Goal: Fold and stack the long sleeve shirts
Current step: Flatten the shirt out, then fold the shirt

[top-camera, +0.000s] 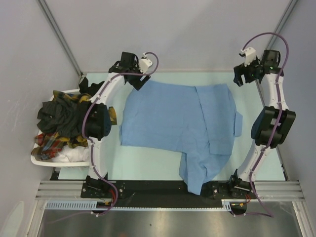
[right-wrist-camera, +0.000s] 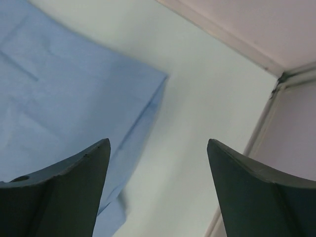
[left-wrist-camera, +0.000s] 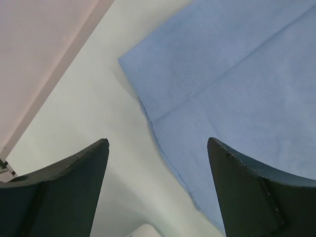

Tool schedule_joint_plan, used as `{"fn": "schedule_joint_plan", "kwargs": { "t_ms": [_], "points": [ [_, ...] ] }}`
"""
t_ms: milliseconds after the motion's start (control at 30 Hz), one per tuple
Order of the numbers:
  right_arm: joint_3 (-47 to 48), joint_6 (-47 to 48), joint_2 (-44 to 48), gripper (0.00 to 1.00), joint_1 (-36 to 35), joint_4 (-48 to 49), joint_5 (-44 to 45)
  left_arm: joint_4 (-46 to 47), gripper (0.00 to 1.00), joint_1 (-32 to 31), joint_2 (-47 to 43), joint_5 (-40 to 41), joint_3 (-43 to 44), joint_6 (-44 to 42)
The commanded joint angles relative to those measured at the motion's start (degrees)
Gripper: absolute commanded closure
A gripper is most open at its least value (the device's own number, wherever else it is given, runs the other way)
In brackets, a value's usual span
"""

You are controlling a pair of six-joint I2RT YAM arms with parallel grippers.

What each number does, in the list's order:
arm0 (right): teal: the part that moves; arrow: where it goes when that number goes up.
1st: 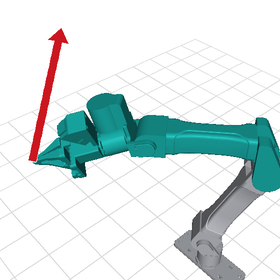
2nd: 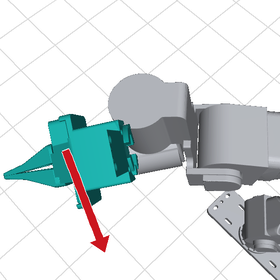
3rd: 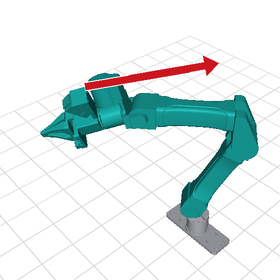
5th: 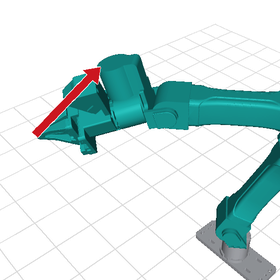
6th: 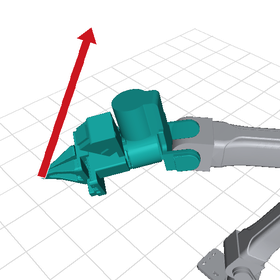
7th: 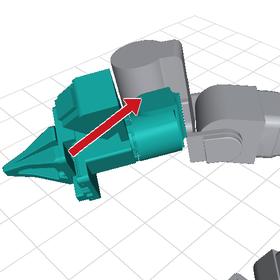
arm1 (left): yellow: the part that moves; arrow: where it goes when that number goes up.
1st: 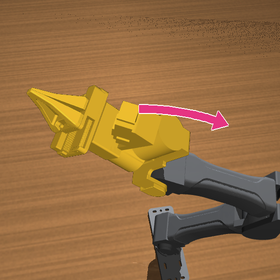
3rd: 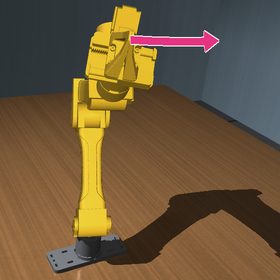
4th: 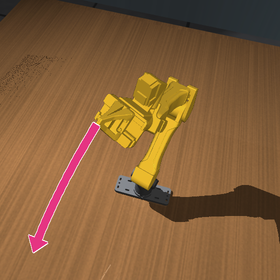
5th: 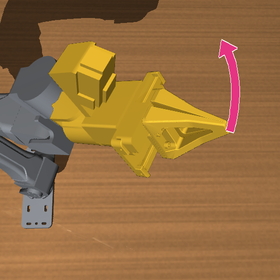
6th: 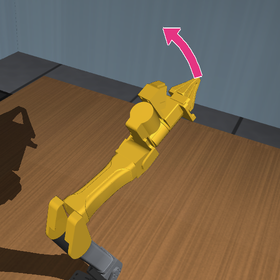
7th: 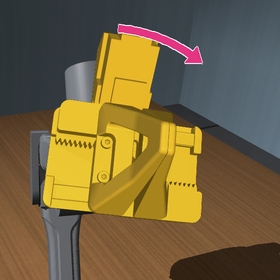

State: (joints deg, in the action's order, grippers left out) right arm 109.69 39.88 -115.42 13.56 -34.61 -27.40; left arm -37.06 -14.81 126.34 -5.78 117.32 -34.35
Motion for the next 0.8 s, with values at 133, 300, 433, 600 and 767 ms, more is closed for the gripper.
{"fn": "schedule_joint_plan", "kwargs": {
  "t_ms": [133, 300, 433, 600, 767],
  "points": [
    [-11.51, -14.55, 2.56, 0.32, 5.41, -12.15, -3.1, -6.0, 0.15, 1.01, -6.98, -9.25, -7.71, 6.65],
    [-23.52, -19.49, 5.37, 0.44, 13.67, -11.0, -7.57, -10.13, 0.16, 1.36, -9.45, -15.92, -12.45, 7.46],
    [-29.96, -22.64, 4.94, 0.51, 19.03, -8.81, -12.85, -10.58, 0.17, 1.71, -10.59, -16.45, -17.55, 7.63],
    [-32.69, -23.0, 2.13, 0.52, 20.36, -6.01, -17.42, -11.81, 0.18, 3.56, -10.59, -20.23, -21.07, 8.6],
    [-33.66, -23.35, -1.65, 0.54, 20.54, -4.33, -21.72, -12.51, 0.18, 4.61, -10.42, -20.5, -21.95, 8.68]
  ]
}}
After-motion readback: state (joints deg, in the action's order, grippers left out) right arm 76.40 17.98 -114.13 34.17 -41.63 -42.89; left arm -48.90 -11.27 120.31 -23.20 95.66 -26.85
